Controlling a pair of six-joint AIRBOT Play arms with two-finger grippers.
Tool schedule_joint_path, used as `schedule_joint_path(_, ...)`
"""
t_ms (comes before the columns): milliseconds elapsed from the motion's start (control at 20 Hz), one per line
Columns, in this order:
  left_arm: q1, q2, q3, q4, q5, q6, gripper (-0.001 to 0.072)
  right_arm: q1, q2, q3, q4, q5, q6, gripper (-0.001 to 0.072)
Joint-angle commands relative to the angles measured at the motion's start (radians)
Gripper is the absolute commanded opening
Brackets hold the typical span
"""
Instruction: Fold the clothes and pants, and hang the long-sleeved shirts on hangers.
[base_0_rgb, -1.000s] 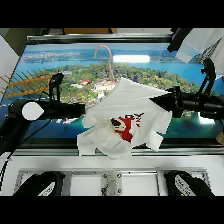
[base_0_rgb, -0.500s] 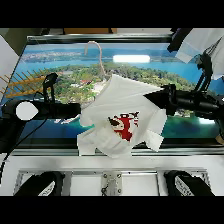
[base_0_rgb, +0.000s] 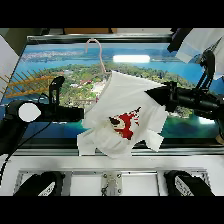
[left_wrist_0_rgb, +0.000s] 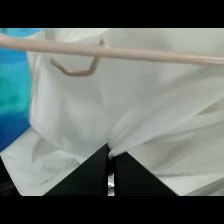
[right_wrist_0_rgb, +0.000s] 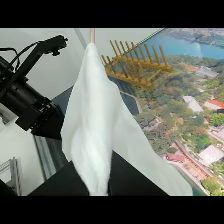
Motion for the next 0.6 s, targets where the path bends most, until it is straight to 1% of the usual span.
schedule_joint_path(0, 0.040, 0.001, 0.001, 0.071, 0.019, -0.044, 0.0019, 0.000, 0.001, 0.001, 0.069, 0.001, -0.004, 0.0011)
schedule_joint_path(150, 0.102, 0.001, 0.001, 0.044, 0.016, -0.039, 0.0019, 0.000, 0.001, 0.001, 0.116, 0.011, -0.004, 0.0011)
schedule_joint_path(200, 0.111, 0.001, 0.001, 0.037, 0.011, -0.025, 0.0020, 0.000, 0.001, 0.001, 0.133, 0.011, -0.004, 0.0011)
schedule_joint_path(250, 0.113, 0.001, 0.001, 0.021, 0.010, -0.004, 0.0019, 0.000, 0.001, 0.001, 0.149, 0.011, -0.004, 0.0011)
schedule_joint_path(500, 0.113, 0.001, 0.001, -0.089, 0.015, 0.011, 0.0019, 0.003, 0.000, 0.001, 0.174, 0.008, -0.006, 0.0011)
schedule_joint_path(550, 0.113, 0.001, 0.002, -0.114, 0.015, 0.020, 0.0020, 0.003, 0.000, 0.001, 0.203, 0.008, -0.034, 0.0010)
